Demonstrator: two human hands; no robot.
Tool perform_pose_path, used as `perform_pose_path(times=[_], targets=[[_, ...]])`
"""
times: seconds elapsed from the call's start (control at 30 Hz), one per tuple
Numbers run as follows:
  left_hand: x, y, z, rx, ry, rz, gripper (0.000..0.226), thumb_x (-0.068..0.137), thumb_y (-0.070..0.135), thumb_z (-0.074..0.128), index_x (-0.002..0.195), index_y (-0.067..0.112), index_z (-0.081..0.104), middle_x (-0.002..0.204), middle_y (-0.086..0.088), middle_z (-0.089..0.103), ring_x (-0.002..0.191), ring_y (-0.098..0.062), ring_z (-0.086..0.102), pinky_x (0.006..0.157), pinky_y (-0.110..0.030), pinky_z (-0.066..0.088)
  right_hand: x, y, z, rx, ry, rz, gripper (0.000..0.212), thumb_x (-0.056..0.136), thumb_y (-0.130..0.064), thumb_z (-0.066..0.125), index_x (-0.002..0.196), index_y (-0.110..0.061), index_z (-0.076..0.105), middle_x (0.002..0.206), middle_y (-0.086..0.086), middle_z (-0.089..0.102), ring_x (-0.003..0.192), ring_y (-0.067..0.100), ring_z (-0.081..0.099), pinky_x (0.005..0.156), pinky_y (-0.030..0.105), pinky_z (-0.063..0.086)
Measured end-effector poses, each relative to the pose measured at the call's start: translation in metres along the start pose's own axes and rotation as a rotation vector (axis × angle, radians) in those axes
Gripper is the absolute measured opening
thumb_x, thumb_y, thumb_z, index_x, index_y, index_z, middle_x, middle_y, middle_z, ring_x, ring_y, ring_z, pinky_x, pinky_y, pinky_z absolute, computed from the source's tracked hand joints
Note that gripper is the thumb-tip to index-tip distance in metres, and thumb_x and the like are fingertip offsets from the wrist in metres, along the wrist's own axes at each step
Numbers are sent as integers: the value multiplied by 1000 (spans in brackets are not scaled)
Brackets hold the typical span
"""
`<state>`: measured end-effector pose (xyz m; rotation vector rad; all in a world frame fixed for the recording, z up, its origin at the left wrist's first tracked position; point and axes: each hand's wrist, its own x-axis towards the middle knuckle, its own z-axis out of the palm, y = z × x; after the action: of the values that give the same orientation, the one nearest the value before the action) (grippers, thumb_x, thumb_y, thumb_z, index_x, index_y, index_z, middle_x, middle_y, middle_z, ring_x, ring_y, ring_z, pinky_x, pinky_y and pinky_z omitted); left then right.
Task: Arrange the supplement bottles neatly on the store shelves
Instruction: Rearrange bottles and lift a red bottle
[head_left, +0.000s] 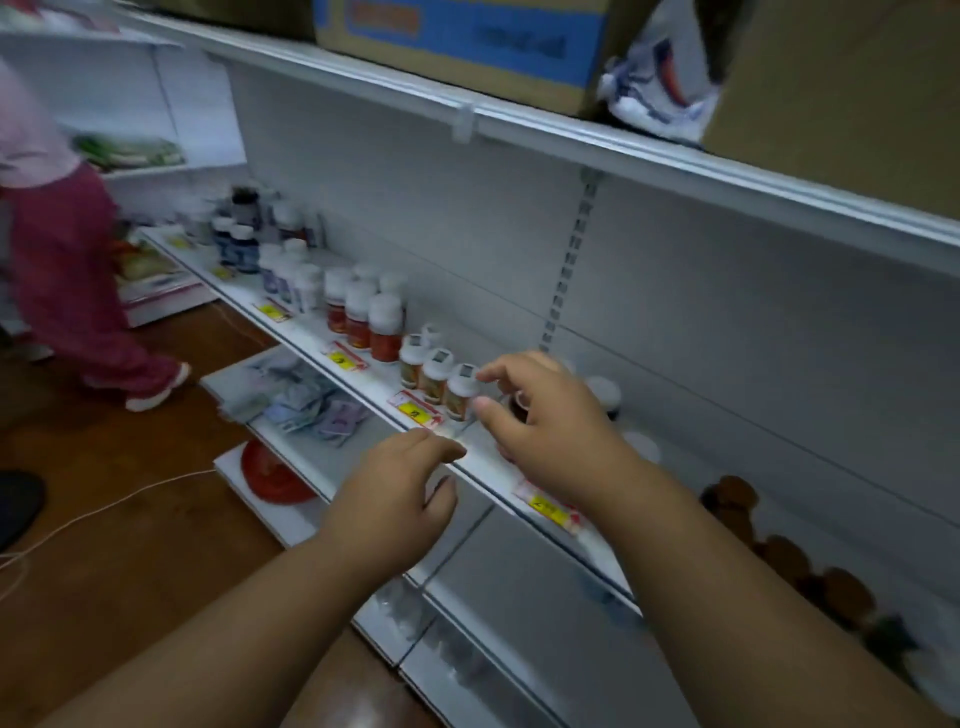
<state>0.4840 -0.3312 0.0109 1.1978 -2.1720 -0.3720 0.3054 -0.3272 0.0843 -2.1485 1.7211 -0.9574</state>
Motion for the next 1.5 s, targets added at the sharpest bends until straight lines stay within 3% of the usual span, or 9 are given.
perform_pose_path(times=[0.07, 0.2, 0.3, 0.57, 0.9, 1.07, 1.17, 1.27, 1.5], targets=[[-6, -45, -38, 55, 35, -41, 27, 87, 26, 61, 114, 27, 64, 105, 10, 63, 101, -9, 55, 83, -24, 42, 27, -37, 36, 39, -13, -51, 19, 88, -35, 63, 107, -32, 62, 101, -17, 49, 86, -6, 51, 75, 11, 40], [-13, -119, -107, 125, 96, -144, 25, 88, 30, 57, 113, 29, 63, 103, 13, 62, 97, -8, 55, 83, -27, 45, 79, -105, 96, 54, -57, -142, 24, 87, -32, 64, 110, -25, 64, 108, -10, 55, 101, 7, 55, 89, 29, 46], [-11, -160, -136, 145, 109, -180, 25, 87, 30, 58, 111, 30, 64, 95, 18, 58, 92, -4, 52, 79, -23, 42, 111, -135, 129, 67, -68, -148, 24, 87, -32, 65, 109, -25, 64, 108, -7, 56, 101, 10, 55, 89, 31, 47], [49, -262, -156, 105, 148, -226, 25, 89, 34, 56, 113, 33, 61, 103, 16, 61, 96, -2, 51, 81, -25, 46, 217, -138, 206, 78, -113, -168, 20, 83, -44, 60, 103, -39, 60, 101, -18, 52, 92, 0, 52, 80, 25, 47], [137, -409, -232, 129, 232, -353, 28, 90, 32, 56, 117, 29, 61, 106, 15, 60, 98, -3, 52, 82, -25, 45, 400, -182, 327, 183, -216, -228, 17, 87, -40, 60, 102, -33, 61, 101, -14, 54, 91, 2, 55, 80, 30, 51], [176, -494, -247, 114, 176, -304, 28, 88, 32, 57, 115, 29, 62, 106, 16, 60, 98, -3, 53, 81, -23, 44, 466, -193, 383, 216, -116, -138, 5, 87, -35, 59, 92, -37, 58, 93, -15, 57, 85, 0, 57, 74, 28, 51], [212, -545, -260, 101, 98, -249, 27, 88, 34, 56, 115, 32, 61, 106, 17, 60, 97, -3, 53, 81, -24, 47, 500, -189, 401, 233, -50, 37, 4, 88, -37, 59, 87, -34, 62, 84, -13, 66, 79, 1, 62, 71, 31, 54], [258, -574, -265, 38, 52, -157, 29, 89, 34, 54, 117, 30, 61, 109, 15, 61, 99, -5, 54, 84, -29, 50, 524, -179, 404, 252, 53, 191, 5, 89, -36, 61, 84, -34, 63, 77, -17, 66, 72, -4, 62, 62, 20, 49], [334, -598, -242, -74, -21, 24, 23, 86, 19, 66, 109, 18, 67, 99, 2, 65, 89, -15, 59, 70, -20, 37, 588, -119, 379, -87, 198, 388, 8, 86, -36, 63, 88, -41, 57, 88, -21, 55, 77, 0, 55, 63, 18, 40]])
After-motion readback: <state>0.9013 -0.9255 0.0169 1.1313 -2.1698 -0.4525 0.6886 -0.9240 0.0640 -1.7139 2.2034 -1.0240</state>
